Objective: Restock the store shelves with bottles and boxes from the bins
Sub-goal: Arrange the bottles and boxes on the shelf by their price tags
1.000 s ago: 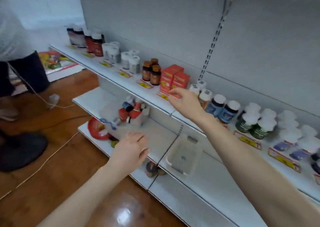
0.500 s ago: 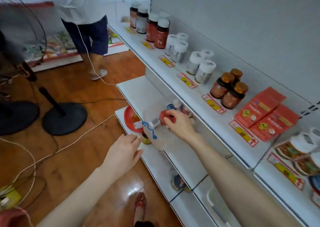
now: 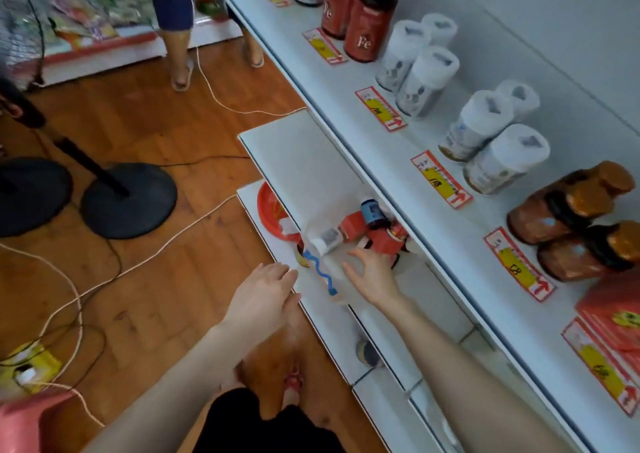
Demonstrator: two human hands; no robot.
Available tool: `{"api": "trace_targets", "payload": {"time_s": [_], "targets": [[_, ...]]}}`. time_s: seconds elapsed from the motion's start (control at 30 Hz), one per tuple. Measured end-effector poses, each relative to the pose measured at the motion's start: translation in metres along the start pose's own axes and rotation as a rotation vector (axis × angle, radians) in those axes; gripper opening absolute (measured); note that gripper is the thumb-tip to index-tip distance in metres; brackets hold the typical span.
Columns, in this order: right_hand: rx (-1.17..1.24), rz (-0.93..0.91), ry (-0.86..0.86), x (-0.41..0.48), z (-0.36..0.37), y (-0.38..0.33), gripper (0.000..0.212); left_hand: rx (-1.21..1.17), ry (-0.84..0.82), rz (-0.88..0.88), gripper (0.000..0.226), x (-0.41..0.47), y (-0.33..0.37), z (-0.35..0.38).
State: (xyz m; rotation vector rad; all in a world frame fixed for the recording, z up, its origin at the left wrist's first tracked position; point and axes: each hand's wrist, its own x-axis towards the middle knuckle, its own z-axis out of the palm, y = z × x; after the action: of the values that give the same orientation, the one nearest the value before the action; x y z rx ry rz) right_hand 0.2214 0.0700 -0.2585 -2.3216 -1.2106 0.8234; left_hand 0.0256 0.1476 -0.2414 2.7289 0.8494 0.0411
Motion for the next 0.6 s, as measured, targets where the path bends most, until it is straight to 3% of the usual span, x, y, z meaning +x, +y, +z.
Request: {"api": "trace_targets", "payload": {"time_s": [0.23, 0.47, 0.6], "targets": [[0.053, 0.297, 0.045, 0.005, 0.024, 0.018, 0.04, -0.038, -0.216, 0.136, 0.037, 0.057, -0.033, 0.023], [0.156, 0.501, 0.175, 0.038, 0.055, 0.024, 0.039, -0.079, -0.176, 0.217, 0.061, 0.115, -0.072, 0.05], [0.289, 0.648, 0.15, 0.075, 0.082, 0.033, 0.046, -0.094, -0.226, 0.24, 0.068, 0.146, -0.088, 0.083]]}}
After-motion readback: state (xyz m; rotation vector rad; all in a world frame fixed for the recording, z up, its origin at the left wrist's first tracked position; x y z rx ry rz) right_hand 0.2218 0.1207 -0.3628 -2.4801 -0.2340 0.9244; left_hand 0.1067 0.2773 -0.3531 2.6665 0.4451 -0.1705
